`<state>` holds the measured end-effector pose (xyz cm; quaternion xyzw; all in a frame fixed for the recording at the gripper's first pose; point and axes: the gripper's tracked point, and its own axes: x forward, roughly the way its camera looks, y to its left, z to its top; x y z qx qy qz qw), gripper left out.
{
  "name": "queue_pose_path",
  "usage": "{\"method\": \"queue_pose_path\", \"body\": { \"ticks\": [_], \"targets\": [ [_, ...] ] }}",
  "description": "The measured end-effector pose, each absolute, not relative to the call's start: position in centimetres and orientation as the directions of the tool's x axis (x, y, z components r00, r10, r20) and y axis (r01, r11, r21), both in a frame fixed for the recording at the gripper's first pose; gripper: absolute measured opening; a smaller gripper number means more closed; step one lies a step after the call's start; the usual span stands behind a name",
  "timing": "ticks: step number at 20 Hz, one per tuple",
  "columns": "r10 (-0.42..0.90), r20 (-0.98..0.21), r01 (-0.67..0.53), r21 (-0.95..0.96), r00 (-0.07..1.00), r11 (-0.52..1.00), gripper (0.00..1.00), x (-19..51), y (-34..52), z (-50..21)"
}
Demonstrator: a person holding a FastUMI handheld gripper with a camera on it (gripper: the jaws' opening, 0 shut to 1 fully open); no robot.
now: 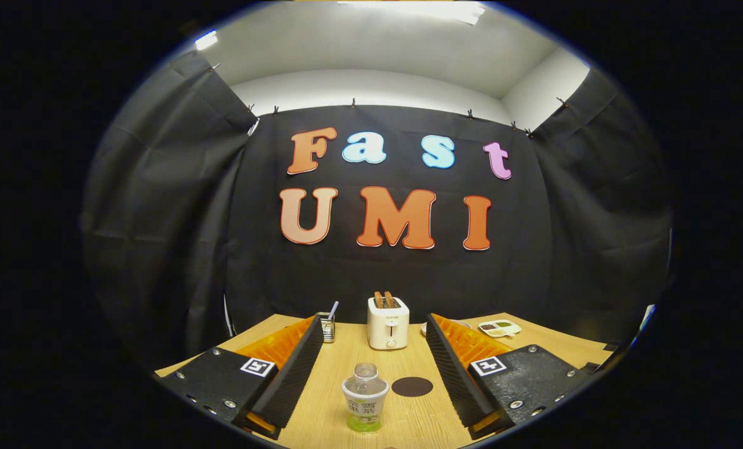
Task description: Take the bottle from table, then pour the juice into the cup, finally place the bottle on the coaster
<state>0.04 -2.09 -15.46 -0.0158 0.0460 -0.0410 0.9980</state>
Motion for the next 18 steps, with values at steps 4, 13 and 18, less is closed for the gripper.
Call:
{"method": "queue_pose_path", "body": {
  "ticks": [4,13,18],
  "targets": [
    [-0.048,-0.116,0.048,-0.007,0.992,0.999,0.98,0.1,-1.4,-19.8],
    [-0.122,-0.298,0.097,-0.098,0.947,0.990,0.98,2.0,-0.9,-31.1],
    [-0.101,-0.402,0.070,-0.091,0.910,0.993,0.95,2.2,-0.7,-35.7]
  ]
}}
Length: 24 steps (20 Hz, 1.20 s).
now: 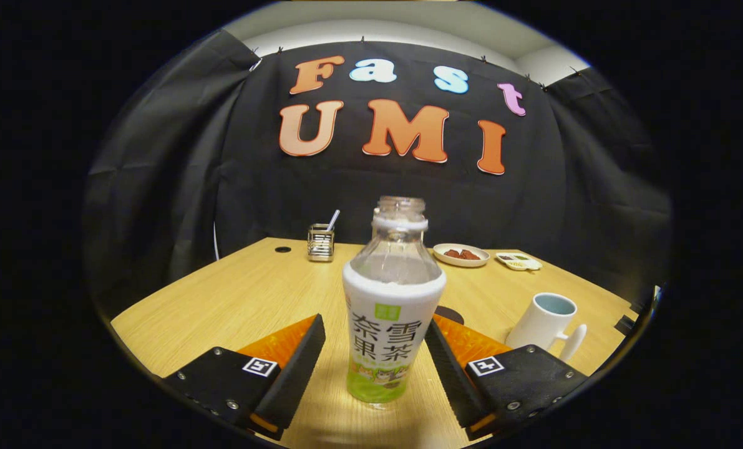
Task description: Take the bottle from table, then pour the juice into the cup, finally place the bottle on the coaster
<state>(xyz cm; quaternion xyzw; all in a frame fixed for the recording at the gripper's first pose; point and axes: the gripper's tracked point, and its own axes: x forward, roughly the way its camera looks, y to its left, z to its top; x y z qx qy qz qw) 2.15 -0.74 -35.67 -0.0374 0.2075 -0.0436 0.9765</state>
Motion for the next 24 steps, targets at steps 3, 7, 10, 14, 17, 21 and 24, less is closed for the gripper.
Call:
{"method": "queue_pose_path", "body": {
  "ticks": [3,7,10,14,17,21,24],
  "targets": [
    [-0.101,-0.426,0.075,-0.078,0.899,0.994,0.89,2.2,-1.0,-36.9],
    [-0.101,-0.442,0.074,-0.077,0.891,0.994,0.80,2.1,-1.3,-37.6],
    [-0.086,-0.455,0.078,-0.037,0.886,0.996,0.64,2.1,-1.6,-37.7],
    [-0.033,-0.412,0.086,0.111,0.911,0.990,0.61,2.9,-1.6,-35.4],
    [0.018,-0.357,0.092,0.289,0.934,0.953,0.61,3.9,-1.7,-33.3],
    [0.041,-0.316,0.115,0.457,0.948,0.882,0.61,5.4,-3.0,-31.7],
    [0.039,-0.294,0.139,0.562,0.955,0.815,0.61,5.7,-4.3,-31.0]
  ]
}}
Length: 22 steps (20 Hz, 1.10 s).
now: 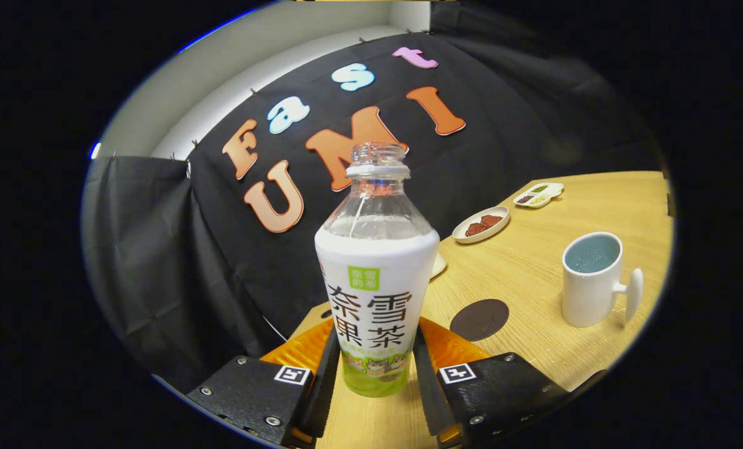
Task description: Take the bottle from table, then pour the juice into the cup, finally place the bottle on the coaster
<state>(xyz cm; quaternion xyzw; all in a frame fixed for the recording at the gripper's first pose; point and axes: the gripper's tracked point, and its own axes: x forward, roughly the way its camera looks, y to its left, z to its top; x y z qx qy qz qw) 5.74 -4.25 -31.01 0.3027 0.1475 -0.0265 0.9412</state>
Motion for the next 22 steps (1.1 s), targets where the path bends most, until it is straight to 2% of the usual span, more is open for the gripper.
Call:
{"method": "queue_pose_path", "body": {
  "ticks": [9,17,22],
  "targets": [
    [0.013,-0.239,0.196,0.824,0.971,0.532,0.60,7.1,-8.7,-31.2],
    [0.037,-0.254,0.229,0.919,0.967,0.320,0.60,7.7,-9.1,-32.9],
    [0.030,-0.216,0.208,0.964,0.976,0.166,0.60,7.7,-9.5,-32.7]
  ]
}}
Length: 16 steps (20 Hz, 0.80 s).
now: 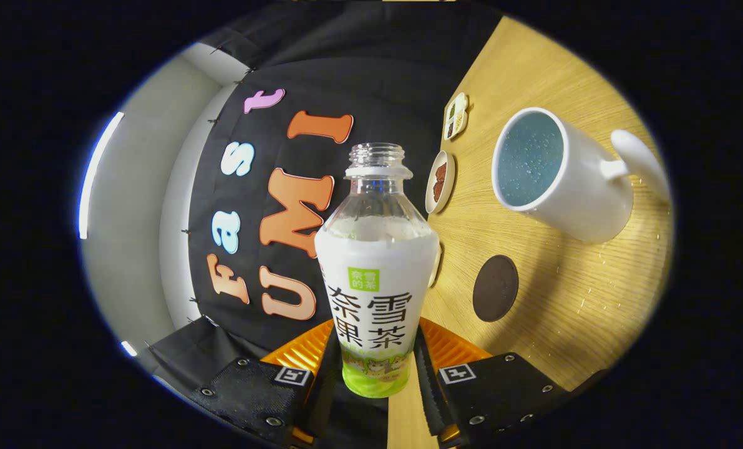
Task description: Take the bottle from table, then pour the juice into the cup, finally place the bottle on the coaster
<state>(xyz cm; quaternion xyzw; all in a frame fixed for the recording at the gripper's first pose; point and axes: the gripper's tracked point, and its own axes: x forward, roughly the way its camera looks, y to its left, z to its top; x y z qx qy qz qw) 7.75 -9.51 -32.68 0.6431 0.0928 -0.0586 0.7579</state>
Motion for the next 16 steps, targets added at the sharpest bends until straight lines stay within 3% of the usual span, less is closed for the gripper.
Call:
{"method": "queue_pose_path", "body": {
  "ticks": [16],
  "targets": [
    [0.000,-0.182,0.181,0.980,0.983,-0.086,0.60,7.38,-10.17,-32.57]
  ]
}}
